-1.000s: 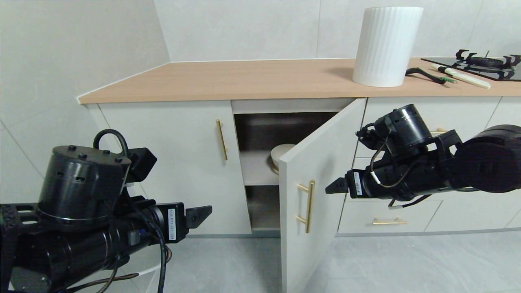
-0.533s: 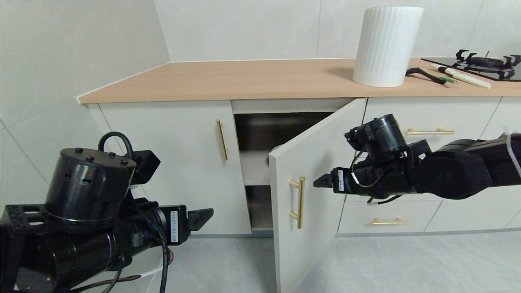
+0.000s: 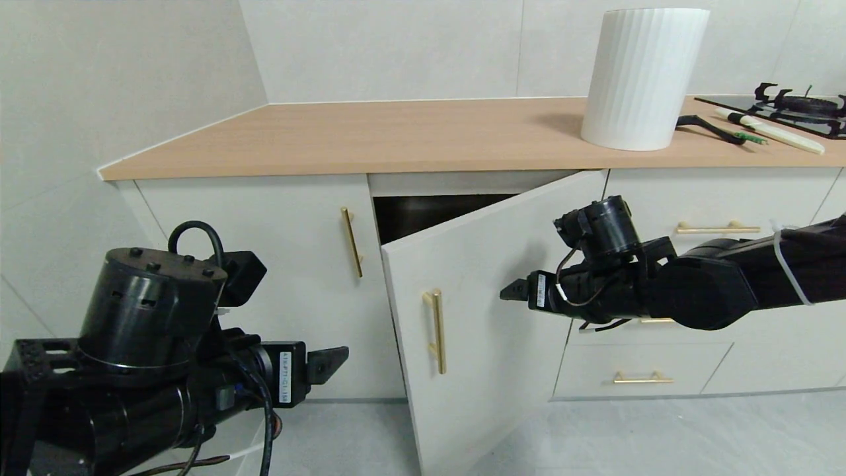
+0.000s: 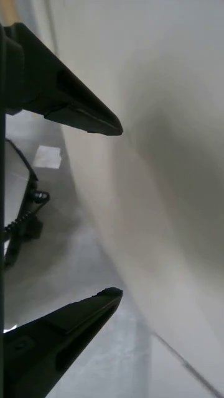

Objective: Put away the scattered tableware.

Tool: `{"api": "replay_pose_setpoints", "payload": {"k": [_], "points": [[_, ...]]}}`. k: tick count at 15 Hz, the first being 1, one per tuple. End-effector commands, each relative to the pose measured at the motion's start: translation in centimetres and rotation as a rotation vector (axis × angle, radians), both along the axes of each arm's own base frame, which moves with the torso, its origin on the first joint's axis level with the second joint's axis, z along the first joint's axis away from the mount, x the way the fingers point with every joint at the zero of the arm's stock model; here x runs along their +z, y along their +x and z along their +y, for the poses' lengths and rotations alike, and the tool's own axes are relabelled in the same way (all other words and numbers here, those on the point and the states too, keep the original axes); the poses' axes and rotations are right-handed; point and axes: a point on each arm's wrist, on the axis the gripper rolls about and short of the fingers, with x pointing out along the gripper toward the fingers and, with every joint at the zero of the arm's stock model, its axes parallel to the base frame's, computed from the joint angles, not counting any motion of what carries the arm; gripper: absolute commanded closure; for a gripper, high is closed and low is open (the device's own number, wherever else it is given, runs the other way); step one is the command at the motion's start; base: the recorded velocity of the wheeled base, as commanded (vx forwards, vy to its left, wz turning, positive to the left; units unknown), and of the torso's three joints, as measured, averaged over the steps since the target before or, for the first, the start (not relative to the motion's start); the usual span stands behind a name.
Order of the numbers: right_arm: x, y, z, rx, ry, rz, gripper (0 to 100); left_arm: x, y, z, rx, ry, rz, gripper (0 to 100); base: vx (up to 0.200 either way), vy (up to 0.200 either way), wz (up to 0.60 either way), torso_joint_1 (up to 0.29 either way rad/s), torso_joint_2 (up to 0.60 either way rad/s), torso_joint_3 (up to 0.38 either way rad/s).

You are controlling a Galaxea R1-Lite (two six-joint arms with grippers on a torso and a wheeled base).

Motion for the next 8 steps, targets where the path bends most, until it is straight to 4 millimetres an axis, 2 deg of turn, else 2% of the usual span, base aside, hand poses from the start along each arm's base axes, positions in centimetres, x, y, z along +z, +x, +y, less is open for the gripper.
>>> {"api": "replay_pose_setpoints", "payload": {"k": [1, 8], "points": [[0.0, 0.0, 0.0, 0.001, 0.003, 0.002, 0, -0.1, 0.0, 0.0, 0.001, 0.001, 0.002, 0, 0.200, 0.000, 0.00, -0.002, 0.01, 0.002], [0.7, -0.3, 1.4, -0.014, 0.106, -0.029, 0, 0.0, 0.1, 0.0, 0.003, -0.003, -0.001, 0, 0.000, 0.000, 0.00, 0.000, 0.00, 0.000]]}}
